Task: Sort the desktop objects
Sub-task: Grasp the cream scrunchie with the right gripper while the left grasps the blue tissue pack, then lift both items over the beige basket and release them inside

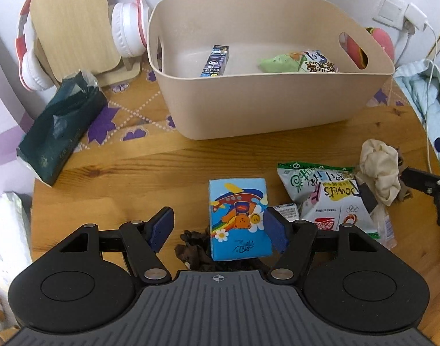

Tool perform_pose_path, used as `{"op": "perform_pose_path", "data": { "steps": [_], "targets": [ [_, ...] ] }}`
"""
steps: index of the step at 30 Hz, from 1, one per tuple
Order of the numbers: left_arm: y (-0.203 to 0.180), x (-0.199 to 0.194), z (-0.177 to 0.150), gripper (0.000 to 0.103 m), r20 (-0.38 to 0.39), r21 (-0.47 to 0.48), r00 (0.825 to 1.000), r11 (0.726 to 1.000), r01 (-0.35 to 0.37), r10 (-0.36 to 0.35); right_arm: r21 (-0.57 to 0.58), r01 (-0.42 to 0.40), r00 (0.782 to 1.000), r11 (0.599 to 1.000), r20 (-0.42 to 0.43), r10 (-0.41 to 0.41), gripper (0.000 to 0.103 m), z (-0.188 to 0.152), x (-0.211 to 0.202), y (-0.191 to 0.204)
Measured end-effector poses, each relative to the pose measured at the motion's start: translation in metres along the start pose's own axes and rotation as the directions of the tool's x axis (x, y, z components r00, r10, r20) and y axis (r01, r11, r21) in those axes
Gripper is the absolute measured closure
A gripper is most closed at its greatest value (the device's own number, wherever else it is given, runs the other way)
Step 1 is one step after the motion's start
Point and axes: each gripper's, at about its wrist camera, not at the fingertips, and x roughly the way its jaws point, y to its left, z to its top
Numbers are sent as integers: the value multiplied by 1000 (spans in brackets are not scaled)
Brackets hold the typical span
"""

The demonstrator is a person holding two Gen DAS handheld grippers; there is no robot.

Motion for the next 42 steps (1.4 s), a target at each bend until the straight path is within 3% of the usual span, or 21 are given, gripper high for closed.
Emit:
{"op": "perform_pose_path", "data": {
  "steps": [8,19,22,24,28,30,42],
  "targets": [
    [3,1,-2,32,-2,-50,999,998,38,-38,-82,-13,999,997,-45,9,20,-11,17,5],
    [-1,14,-3,32,-18,-54,999,998,32,-33,-84,-28,995,996,-94,20,34,-16,39,9],
    [0,16,-3,40,-14,-51,999,998,32,-33,-76,-32,994,997,-105,24,41,-15,44,9],
    [0,18,-3,51,-29,-53,998,997,54,-56,-64,-39,993,997,-111,32,50,-14,47,8],
    [0,17,-5,55,-21,-50,998,997,58,-60,-44,-32,994,999,-105,27,66,-14,47,5],
    [1,16,-5,55,-16,-58,998,997,58,-59,-23,-43,994,999,-101,40,81,-15,46,1],
    [11,7,-8,55,2,-83,998,995,61,-61,27,-52,995,998,-80,54,96,-18,32,-3]
  ]
}}
